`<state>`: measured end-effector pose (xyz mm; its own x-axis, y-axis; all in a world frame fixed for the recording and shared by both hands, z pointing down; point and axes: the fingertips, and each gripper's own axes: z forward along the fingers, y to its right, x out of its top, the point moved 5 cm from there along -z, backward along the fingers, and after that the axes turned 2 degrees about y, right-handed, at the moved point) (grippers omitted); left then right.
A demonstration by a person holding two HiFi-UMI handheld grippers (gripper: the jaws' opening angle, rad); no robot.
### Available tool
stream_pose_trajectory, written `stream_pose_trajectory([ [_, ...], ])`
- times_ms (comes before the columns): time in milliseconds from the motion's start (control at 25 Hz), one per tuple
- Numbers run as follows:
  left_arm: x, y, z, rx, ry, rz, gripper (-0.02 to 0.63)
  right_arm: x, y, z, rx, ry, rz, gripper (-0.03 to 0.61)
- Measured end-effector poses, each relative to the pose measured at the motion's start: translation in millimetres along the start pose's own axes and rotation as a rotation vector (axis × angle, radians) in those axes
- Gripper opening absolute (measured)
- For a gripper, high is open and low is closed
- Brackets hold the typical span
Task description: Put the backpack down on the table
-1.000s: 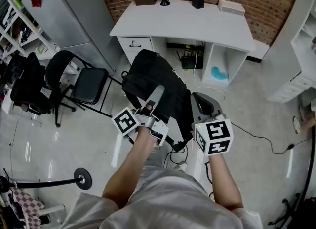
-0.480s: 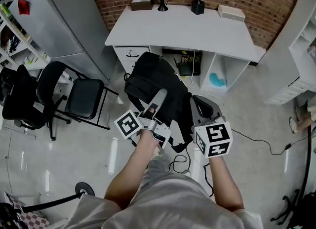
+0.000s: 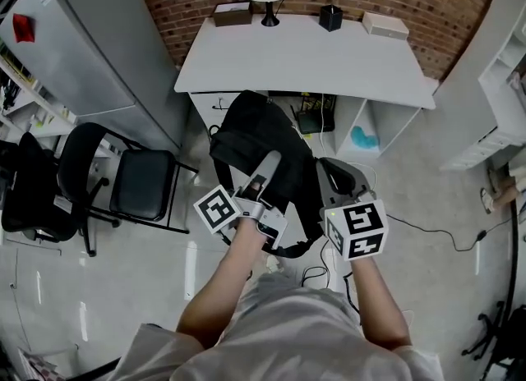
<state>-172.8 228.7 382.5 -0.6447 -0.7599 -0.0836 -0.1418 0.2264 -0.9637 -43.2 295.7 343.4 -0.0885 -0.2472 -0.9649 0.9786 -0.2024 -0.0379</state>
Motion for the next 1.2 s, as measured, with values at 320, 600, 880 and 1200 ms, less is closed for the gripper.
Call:
stream_pose_trajectory([
  [320, 42, -5, 11, -0.008, -0.032, -0.002, 0.107, 14, -7, 36, -0.029, -0.009, -0.015, 0.002],
  [600, 56, -6, 26, -0.027, -0.043, 0.007, 0.107, 17, -3, 52, -0.028, -0.004, -0.01, 0.002],
  [880, 61, -11, 50, -0.033, -0.055, 0.006, 0.107, 17, 13, 68, -0.036, 0.004, 0.0, 0.002],
  [1200, 66, -23, 89, -0.02, -0.065, 0.011, 0.107, 18, 49, 91, -0.037, 0.011, 0.019, 0.002],
])
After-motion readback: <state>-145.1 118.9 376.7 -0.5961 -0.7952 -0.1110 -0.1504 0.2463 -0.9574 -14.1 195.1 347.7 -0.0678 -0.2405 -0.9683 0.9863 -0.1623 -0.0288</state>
